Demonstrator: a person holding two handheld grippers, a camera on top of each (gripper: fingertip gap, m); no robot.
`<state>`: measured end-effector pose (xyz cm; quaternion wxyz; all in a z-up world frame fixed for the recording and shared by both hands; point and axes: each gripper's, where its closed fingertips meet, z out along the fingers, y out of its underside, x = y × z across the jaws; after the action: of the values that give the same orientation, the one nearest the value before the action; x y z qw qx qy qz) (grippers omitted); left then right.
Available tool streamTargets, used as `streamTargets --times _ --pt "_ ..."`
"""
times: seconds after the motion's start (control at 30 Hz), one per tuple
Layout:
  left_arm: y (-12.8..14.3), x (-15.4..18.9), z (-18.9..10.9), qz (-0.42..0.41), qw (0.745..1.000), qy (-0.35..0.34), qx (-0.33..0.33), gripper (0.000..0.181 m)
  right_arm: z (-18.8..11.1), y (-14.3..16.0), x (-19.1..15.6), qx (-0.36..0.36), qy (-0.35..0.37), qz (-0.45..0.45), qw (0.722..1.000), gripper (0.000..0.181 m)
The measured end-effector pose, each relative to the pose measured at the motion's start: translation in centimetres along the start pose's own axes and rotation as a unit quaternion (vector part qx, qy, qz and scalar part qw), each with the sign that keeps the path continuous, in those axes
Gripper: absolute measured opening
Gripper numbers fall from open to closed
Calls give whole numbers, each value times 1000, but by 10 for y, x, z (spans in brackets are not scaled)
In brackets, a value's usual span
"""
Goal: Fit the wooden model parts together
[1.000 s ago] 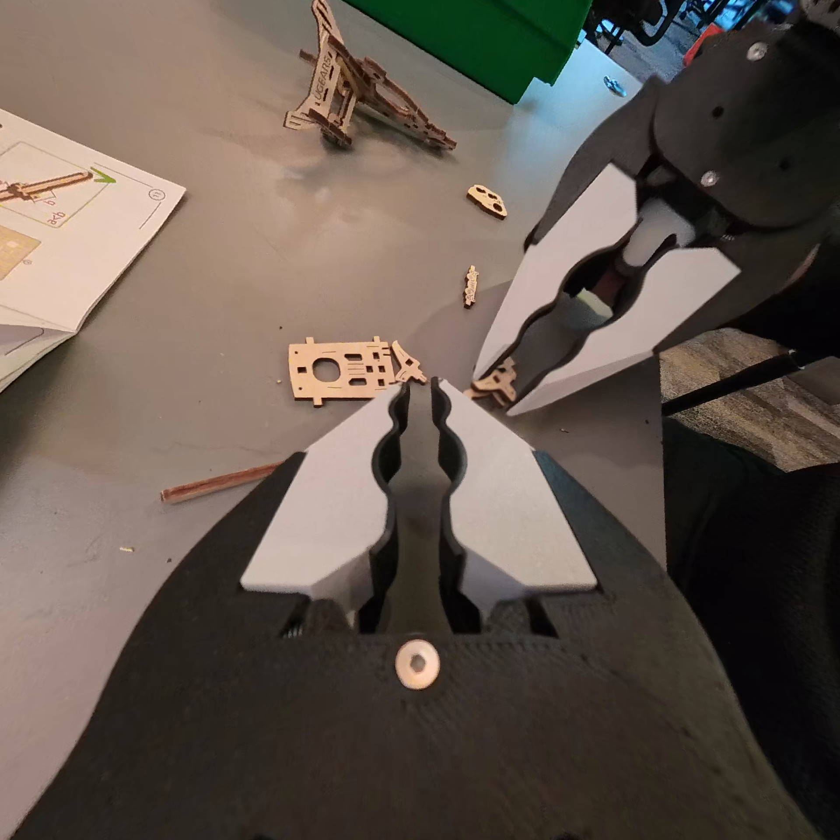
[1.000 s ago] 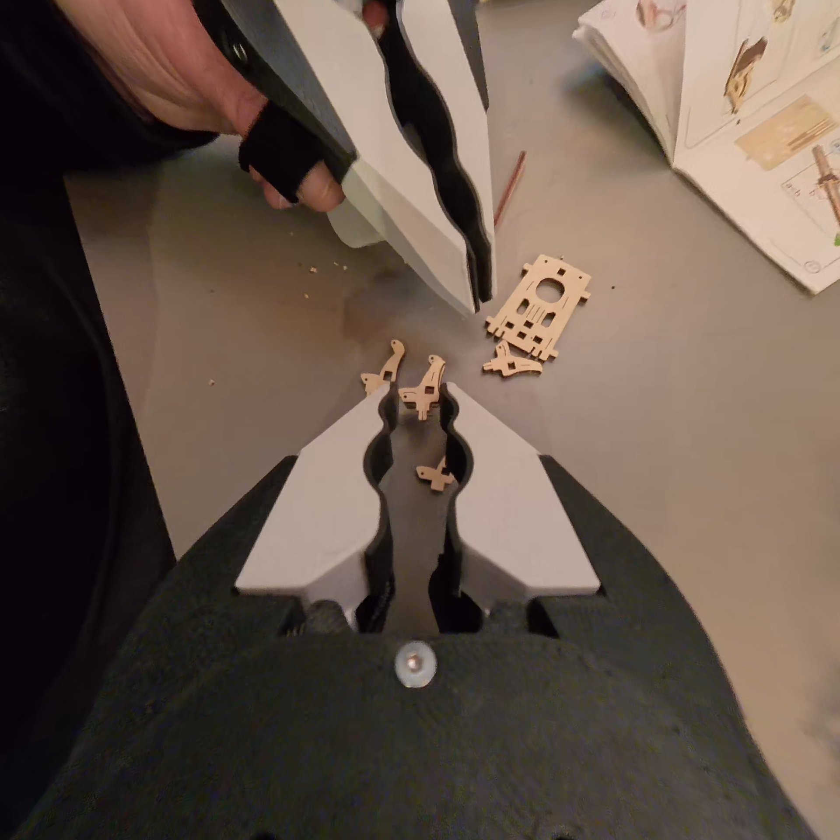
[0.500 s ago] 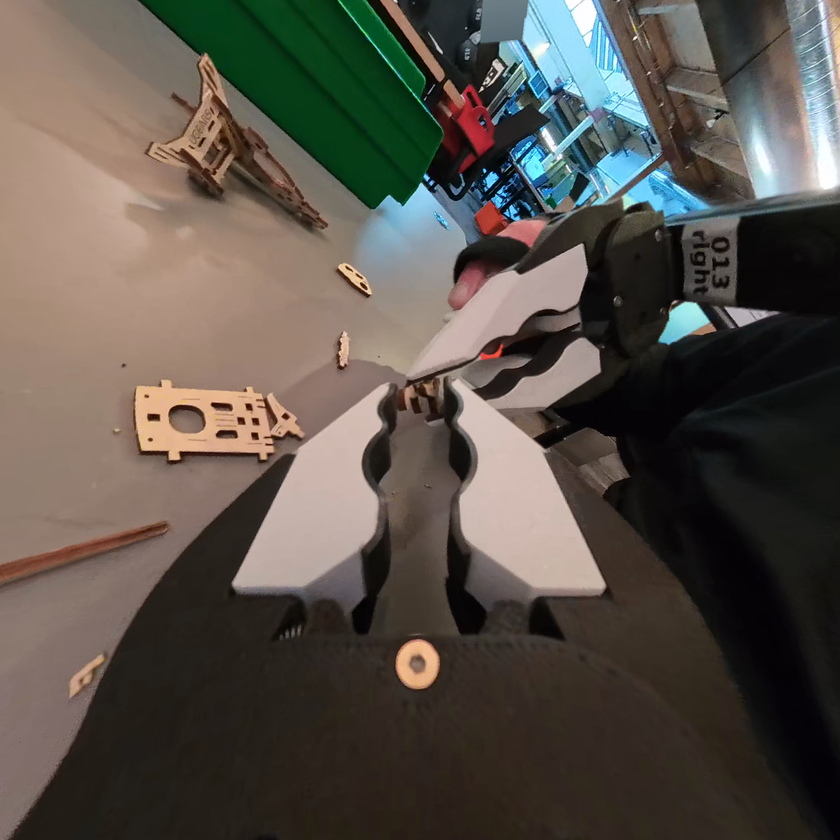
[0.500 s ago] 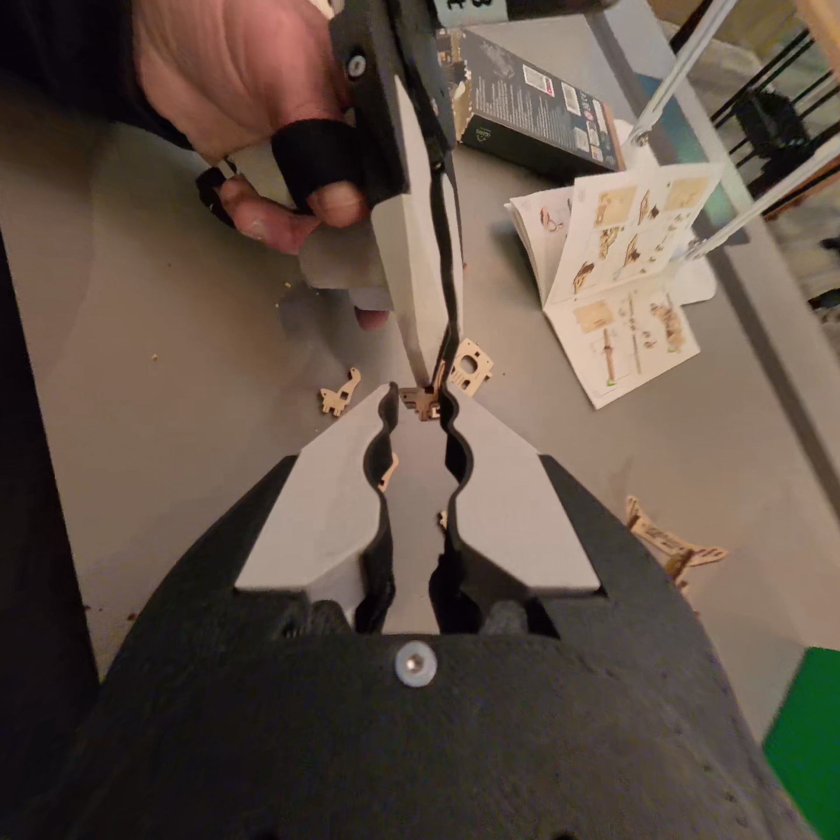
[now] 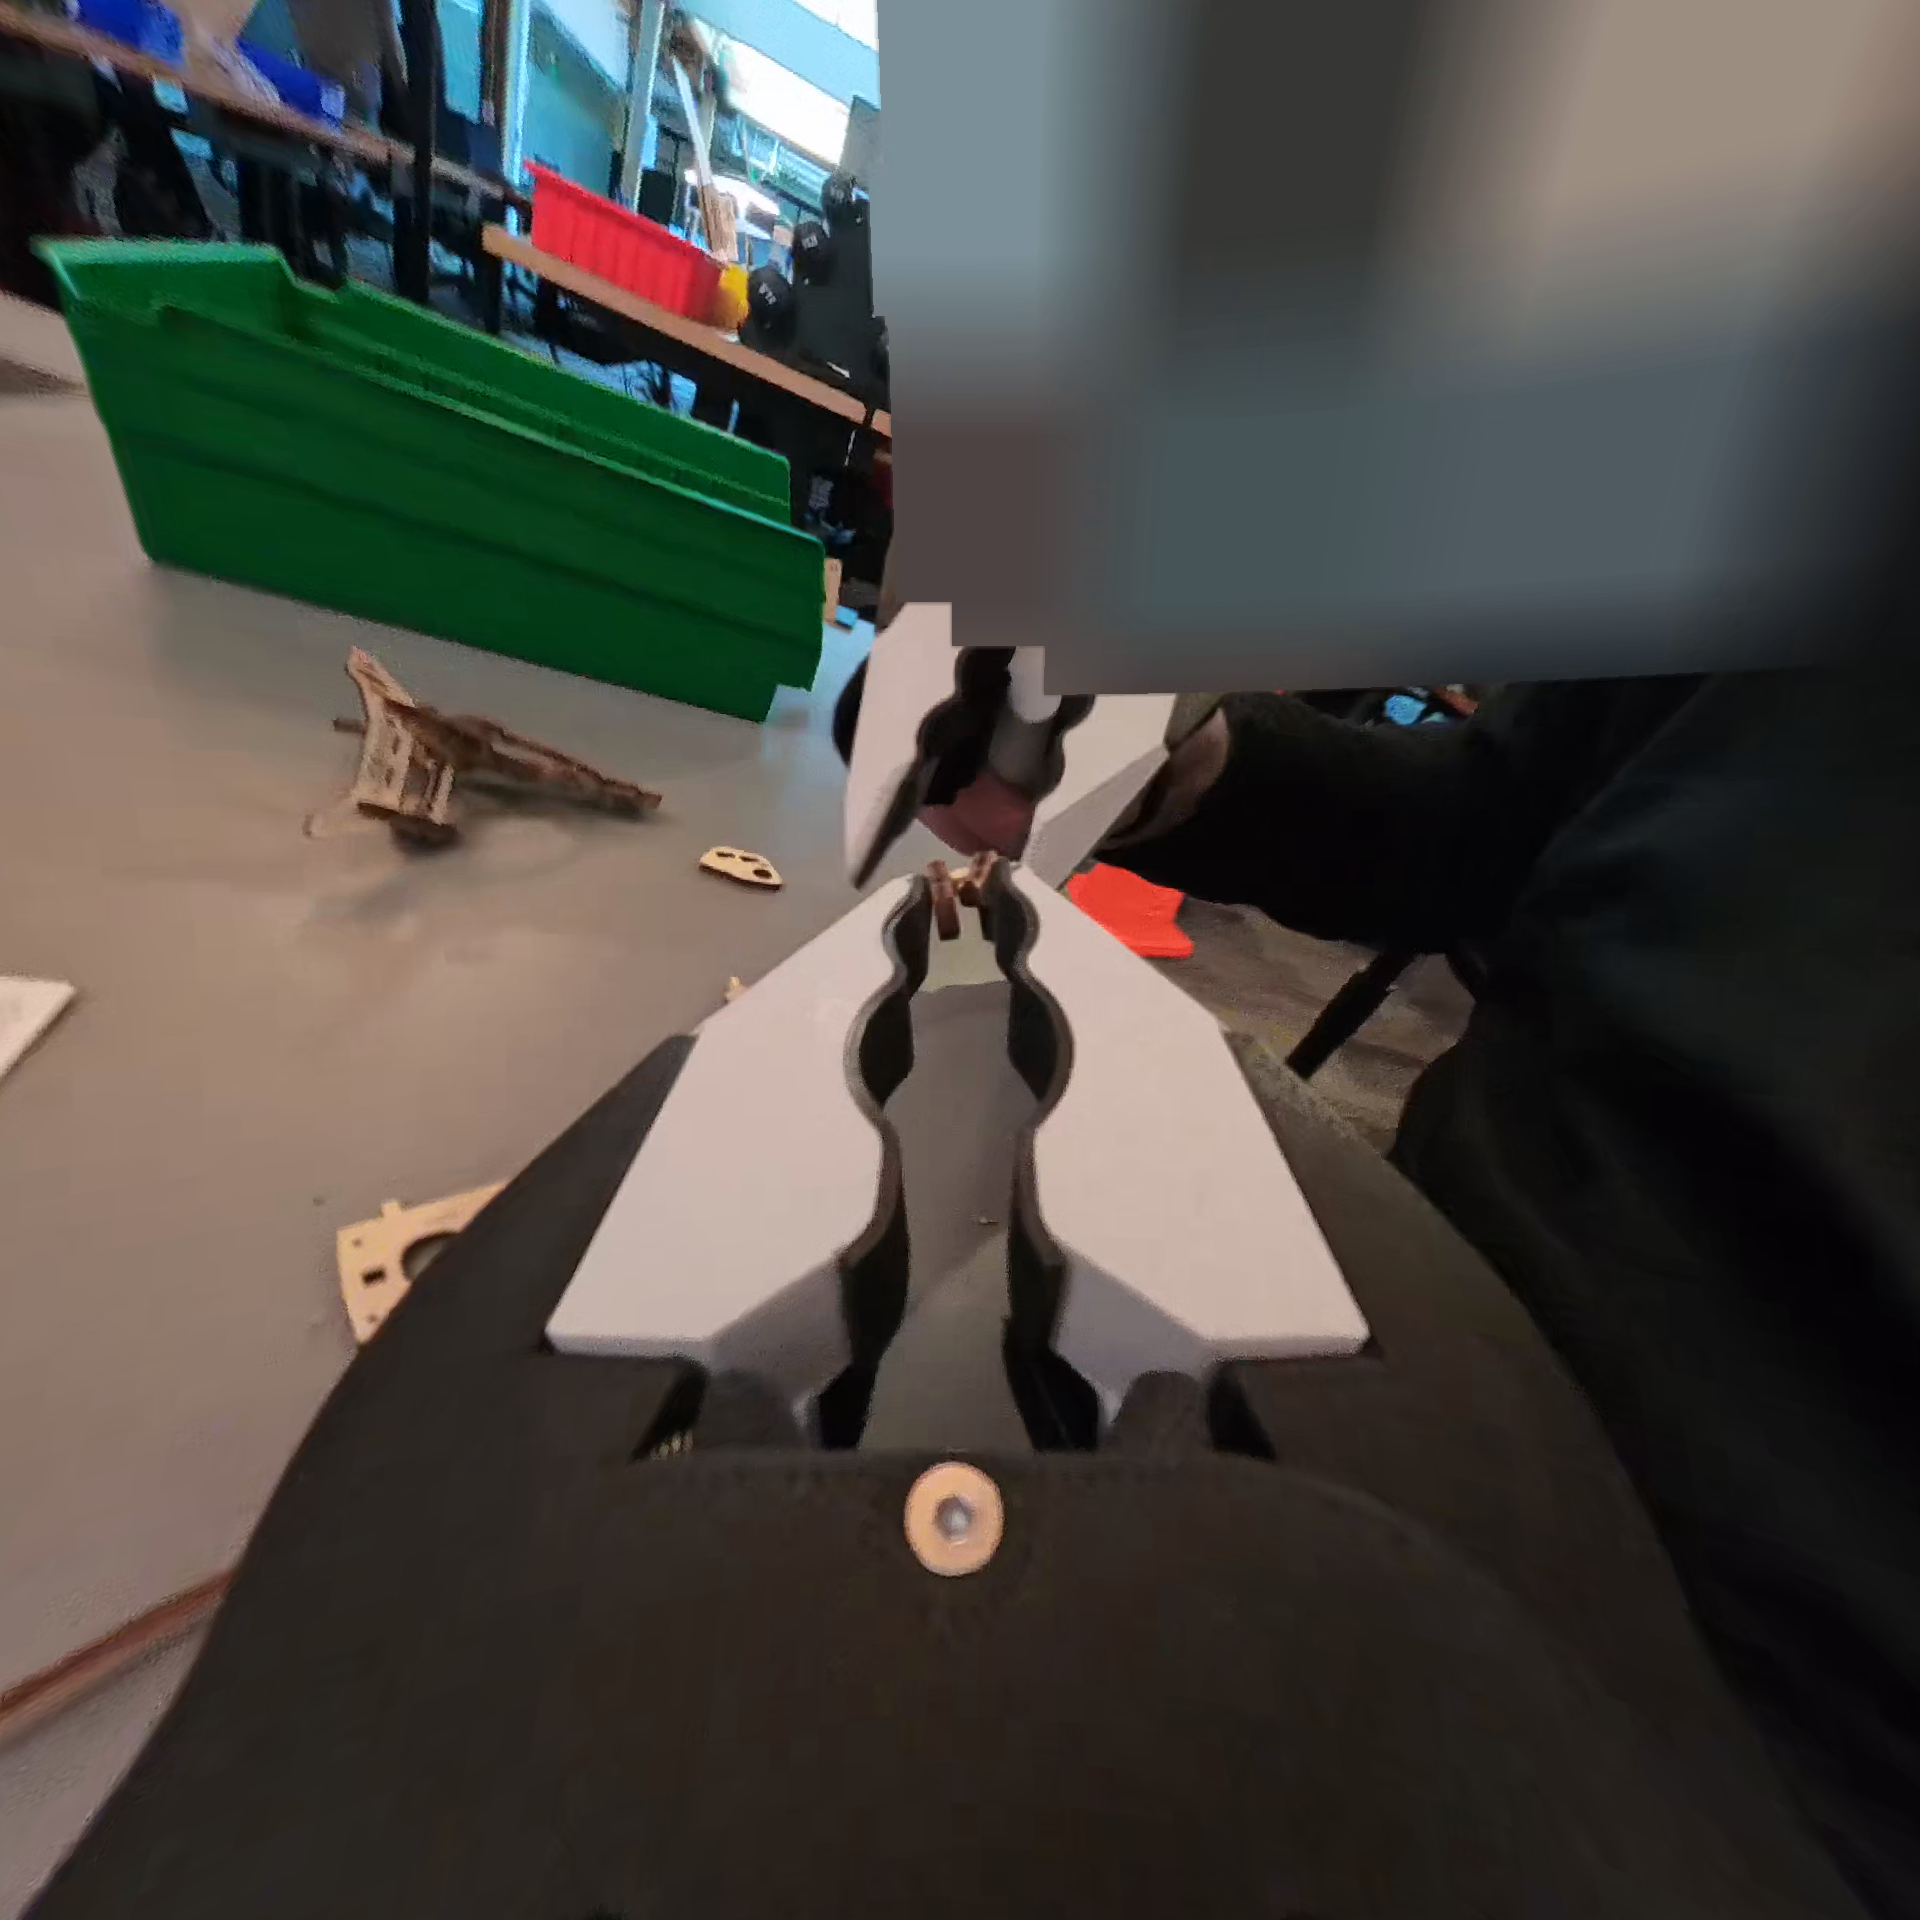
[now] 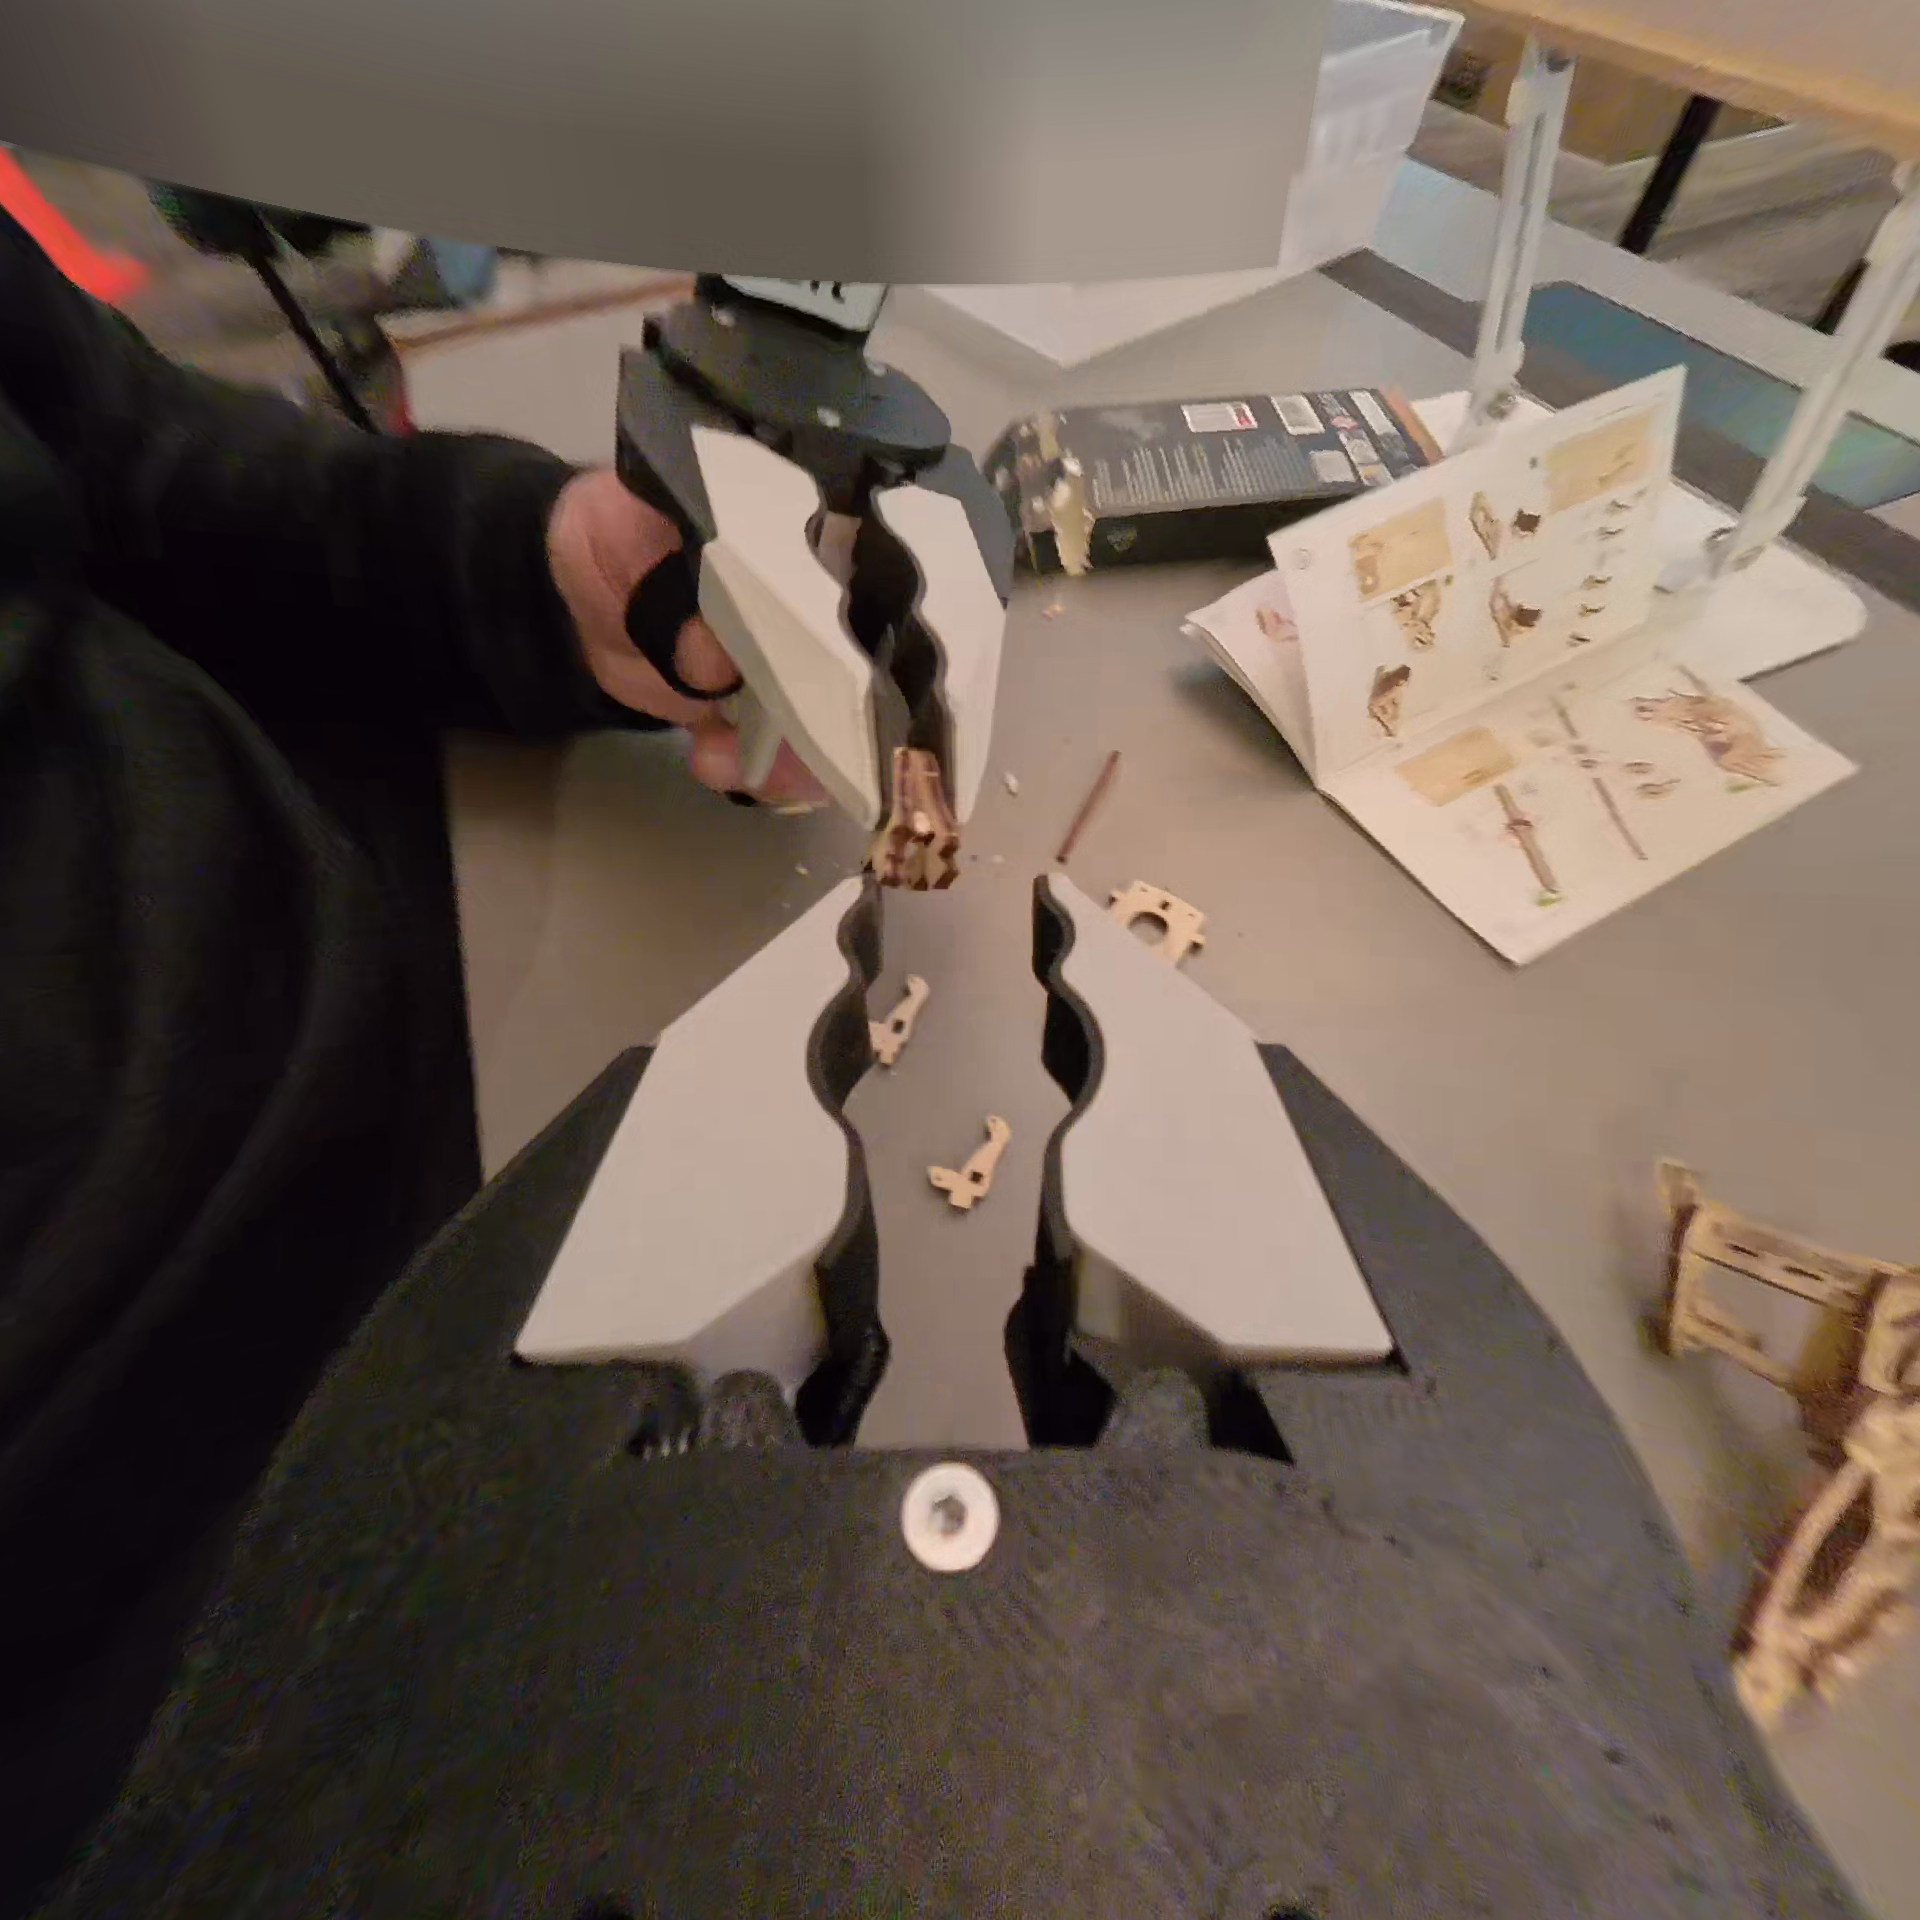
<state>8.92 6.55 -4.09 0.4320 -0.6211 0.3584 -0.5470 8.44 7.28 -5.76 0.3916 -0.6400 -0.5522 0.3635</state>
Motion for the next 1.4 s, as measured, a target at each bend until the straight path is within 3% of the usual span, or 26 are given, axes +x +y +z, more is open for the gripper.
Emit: streamTargets --times 0.17,0.3,1.13,1.4 --pt "-1 6 1 81 997 -6 -17 9 -5 -11 -15 40 -88 45 994 23" --pt "-3 10 3 107 994 -4 -15 9 -9 -15 -18 55 -114 66 990 16" --pt "-7 18 1 171 985 0 0 10 -10 -17 -23 41 -111 47 992 9" --pt "-4 17 0 189 982 -5 -17 11 -8 -14 -23 28 -76 -10 997 9"
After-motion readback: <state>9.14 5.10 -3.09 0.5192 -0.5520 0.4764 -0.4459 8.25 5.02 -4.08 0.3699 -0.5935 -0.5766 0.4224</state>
